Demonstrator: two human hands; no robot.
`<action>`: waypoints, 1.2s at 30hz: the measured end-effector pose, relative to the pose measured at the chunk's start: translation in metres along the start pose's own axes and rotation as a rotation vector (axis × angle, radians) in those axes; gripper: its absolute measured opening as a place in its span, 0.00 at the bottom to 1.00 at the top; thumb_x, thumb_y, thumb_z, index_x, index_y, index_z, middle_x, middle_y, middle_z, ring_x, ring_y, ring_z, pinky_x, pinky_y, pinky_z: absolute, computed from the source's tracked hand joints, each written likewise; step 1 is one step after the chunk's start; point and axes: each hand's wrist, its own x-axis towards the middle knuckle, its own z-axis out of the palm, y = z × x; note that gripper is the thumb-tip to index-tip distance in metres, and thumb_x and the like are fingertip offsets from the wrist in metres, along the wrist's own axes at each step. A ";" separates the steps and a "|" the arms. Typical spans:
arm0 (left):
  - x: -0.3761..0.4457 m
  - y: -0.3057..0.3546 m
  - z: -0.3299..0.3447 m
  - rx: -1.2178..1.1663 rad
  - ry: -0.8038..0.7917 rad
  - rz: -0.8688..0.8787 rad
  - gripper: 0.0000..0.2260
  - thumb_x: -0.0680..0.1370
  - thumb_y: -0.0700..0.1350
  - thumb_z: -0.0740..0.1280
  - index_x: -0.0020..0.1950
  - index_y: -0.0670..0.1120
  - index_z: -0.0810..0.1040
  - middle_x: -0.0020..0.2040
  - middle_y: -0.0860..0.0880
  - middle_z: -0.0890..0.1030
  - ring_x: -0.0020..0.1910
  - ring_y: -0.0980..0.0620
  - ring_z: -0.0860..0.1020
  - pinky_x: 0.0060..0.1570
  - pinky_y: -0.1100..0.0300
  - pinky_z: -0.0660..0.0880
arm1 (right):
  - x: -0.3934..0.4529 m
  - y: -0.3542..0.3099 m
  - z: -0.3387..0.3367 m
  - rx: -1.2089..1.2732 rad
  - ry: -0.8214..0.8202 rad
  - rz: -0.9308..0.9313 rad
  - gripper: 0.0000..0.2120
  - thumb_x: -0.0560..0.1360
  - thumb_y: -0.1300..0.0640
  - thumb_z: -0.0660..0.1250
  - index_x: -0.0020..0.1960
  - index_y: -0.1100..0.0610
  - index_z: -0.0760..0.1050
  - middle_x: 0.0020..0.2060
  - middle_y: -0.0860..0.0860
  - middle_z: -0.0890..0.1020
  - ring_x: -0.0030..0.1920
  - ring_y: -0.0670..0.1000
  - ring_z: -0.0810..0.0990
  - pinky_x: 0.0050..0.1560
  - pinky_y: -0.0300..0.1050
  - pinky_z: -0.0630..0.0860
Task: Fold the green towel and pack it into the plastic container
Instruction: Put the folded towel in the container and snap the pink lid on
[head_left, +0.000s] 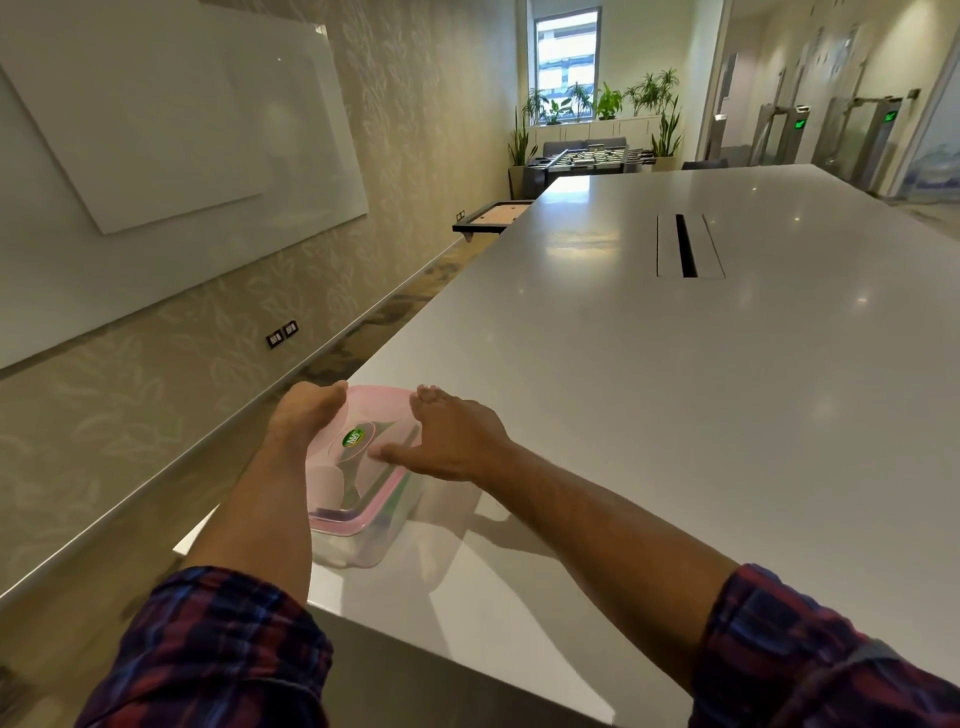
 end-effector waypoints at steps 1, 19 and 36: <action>0.000 -0.001 0.001 0.008 0.005 0.003 0.17 0.81 0.55 0.64 0.39 0.44 0.75 0.38 0.44 0.79 0.38 0.44 0.79 0.41 0.52 0.75 | 0.000 0.000 -0.001 0.036 -0.030 0.004 0.46 0.67 0.19 0.59 0.73 0.49 0.70 0.70 0.51 0.77 0.68 0.55 0.77 0.55 0.50 0.77; -0.007 0.010 -0.008 0.372 0.002 0.061 0.25 0.83 0.54 0.57 0.67 0.36 0.76 0.65 0.34 0.78 0.62 0.36 0.77 0.64 0.46 0.73 | -0.038 -0.017 -0.002 -0.076 0.144 0.087 0.40 0.70 0.21 0.58 0.64 0.53 0.73 0.49 0.50 0.81 0.43 0.51 0.78 0.38 0.43 0.67; 0.002 0.045 0.012 0.074 -0.034 0.185 0.17 0.78 0.53 0.71 0.49 0.37 0.83 0.57 0.37 0.82 0.52 0.41 0.80 0.56 0.52 0.75 | -0.041 0.018 -0.035 0.757 -0.095 0.458 0.25 0.77 0.39 0.68 0.62 0.59 0.76 0.40 0.53 0.83 0.33 0.48 0.82 0.33 0.40 0.79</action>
